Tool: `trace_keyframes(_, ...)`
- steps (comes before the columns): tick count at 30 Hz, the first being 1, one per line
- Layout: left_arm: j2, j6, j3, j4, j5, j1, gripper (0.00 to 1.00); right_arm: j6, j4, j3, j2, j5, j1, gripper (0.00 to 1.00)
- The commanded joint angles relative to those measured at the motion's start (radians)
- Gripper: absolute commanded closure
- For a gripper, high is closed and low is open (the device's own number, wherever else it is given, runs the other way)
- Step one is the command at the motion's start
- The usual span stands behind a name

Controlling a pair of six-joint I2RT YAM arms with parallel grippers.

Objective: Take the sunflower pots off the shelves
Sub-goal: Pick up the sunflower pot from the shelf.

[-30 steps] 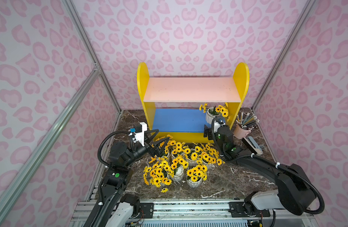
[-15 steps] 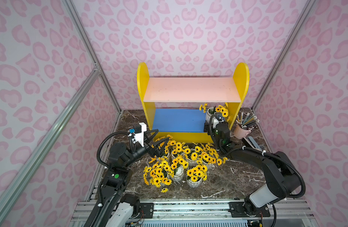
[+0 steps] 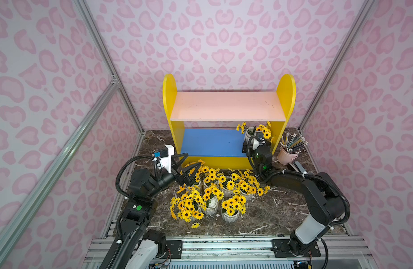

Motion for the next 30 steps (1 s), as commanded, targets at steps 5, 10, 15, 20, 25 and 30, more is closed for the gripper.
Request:
trace_keyframes(5, 0.008, 0.016, 0.003, 0.011, -0.007, 0.001, 0.04, -0.032, 0.137, 0.018, 0.032, -0.015, -0.016, 0.01)
trace_keyframes(10, 0.014, 0.016, 0.004, 0.010, -0.007, 0.000, 0.04, -0.043, 0.167, 0.028, 0.055, -0.057, -0.031, 0.01)
trace_keyframes(15, 0.019, 0.017, 0.004, 0.008, -0.007, 0.001, 0.04, -0.046, 0.191, 0.036, 0.081, -0.085, -0.034, 0.01)
trace_keyframes(20, 0.025, 0.017, 0.007, 0.008, -0.006, 0.002, 0.04, -0.051, 0.225, 0.041, 0.104, -0.119, -0.042, 0.01)
trace_keyframes(25, 0.030, 0.019, 0.008, 0.008, -0.007, 0.002, 0.04, -0.046, 0.265, 0.046, 0.121, -0.158, -0.058, 0.01)
trace_keyframes(30, 0.031, 0.020, 0.008, 0.008, -0.008, 0.002, 0.03, -0.055, 0.294, 0.037, 0.131, -0.170, -0.064, 0.01)
